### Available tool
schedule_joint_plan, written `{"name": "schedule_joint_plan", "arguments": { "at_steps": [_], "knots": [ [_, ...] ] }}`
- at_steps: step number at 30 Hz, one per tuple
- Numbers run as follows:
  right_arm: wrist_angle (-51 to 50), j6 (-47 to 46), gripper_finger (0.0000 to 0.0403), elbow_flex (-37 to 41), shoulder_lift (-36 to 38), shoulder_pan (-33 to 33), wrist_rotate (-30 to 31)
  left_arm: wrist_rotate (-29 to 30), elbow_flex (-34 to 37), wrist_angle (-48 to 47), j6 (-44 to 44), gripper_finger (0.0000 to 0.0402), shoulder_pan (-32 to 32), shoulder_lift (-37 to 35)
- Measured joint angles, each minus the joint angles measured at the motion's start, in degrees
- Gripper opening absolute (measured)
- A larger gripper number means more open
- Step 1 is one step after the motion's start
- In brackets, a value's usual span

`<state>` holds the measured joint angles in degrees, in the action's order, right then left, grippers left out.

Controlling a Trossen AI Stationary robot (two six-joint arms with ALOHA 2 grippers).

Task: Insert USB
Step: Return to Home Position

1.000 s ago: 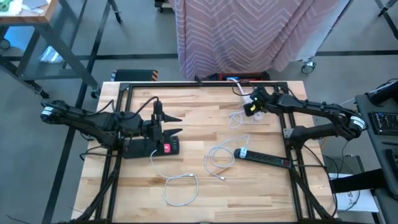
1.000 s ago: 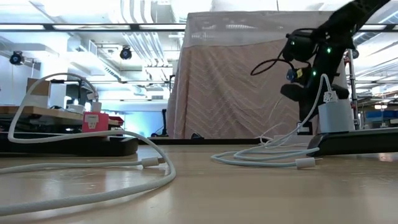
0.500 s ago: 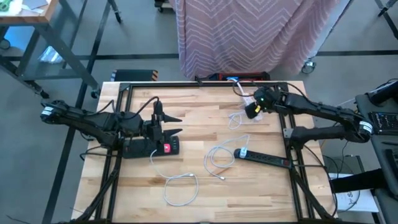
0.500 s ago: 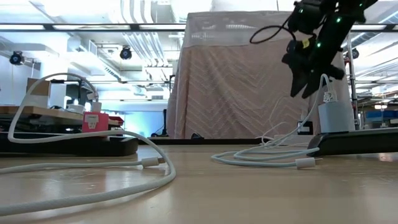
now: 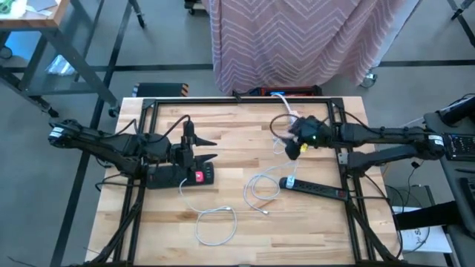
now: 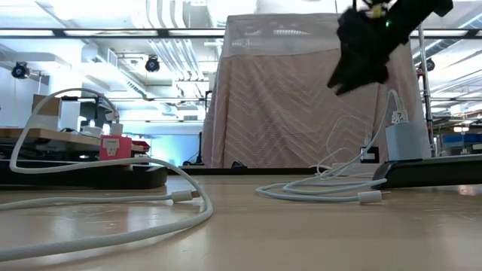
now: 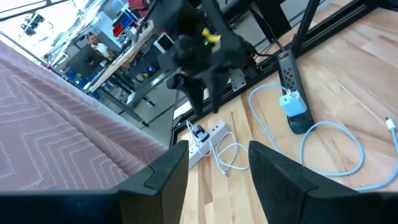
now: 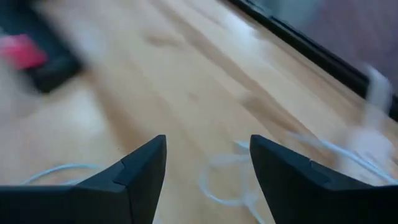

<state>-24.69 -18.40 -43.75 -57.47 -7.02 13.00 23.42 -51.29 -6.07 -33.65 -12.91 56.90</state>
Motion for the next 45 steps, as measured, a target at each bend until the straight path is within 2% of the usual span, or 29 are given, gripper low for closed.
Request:
{"name": "schedule_joint_plan", "arguments": {
  "at_steps": [7, 14, 18, 20, 22, 24, 26, 29, 35, 41, 45],
  "knots": [
    [14.0, 11.99, 0.0189, -0.04, 0.08, 5.66, -8.73, 0.0, 0.0, 0.0, -0.32, 0.0155, -0.02, 0.1],
    [17.35, 18.63, 0.0153, -0.13, 1.82, 6.42, -10.45, 0.18, -0.02, 0.0, -0.31, 0.0155, 0.0, 0.45],
    [15.32, 21.88, 0.0103, -0.12, 5.27, 6.42, -10.48, 4.07, -2.98, -1.56, 0.41, 0.0155, -0.23, -0.58],
    [12.86, 22.73, 0.0068, -0.12, 7.72, 6.42, -10.56, 5.57, -4.32, -5.24, 4.3, 0.0155, -0.22, -2.71],
    [10.05, 23.38, 0.0033, -0.11, 10.5, 6.42, -11.28, 2.69, -4.41, -9.87, 7.01, 0.0155, -0.17, -5.12],
    [9.23, 23.74, 0.0009, 0.21, 13.14, 6.42, -12.71, -2.91, -3.95, -13.71, 8.2, 0.0155, -0.22, -7.53],
    [8.81, 23.94, 0.0009, 1.22, 15.77, 6.42, -14.43, -8.21, -3.37, -15.33, 9.36, 0.0155, -0.26, -10.13],
    [9.15, 24.57, 0.0016, 3.42, 19.48, 6.42, -15.0, -11.6, -1.94, -14.51, 11.9, 0.0155, -0.22, -15.04],
    [11.53, 25.01, 0.0004, 9.56, 27.66, 6.4, -14.98, -12.02, 4.43, -15.04, 19.08, 0.0155, -0.22, -23.87],
    [12.42, 20.13, 0.0001, 16.4, 37.72, 6.4, -14.98, -12.0, 10.02, -14.92, 22.53, 0.0155, -0.22, -33.42],
    [12.68, 15.57, 0.0001, 21.2, 44.63, 6.4, -15.35, -11.98, 14.2, -13.97, 31.8, 0.0155, -0.24, -37.68]
  ]
}}
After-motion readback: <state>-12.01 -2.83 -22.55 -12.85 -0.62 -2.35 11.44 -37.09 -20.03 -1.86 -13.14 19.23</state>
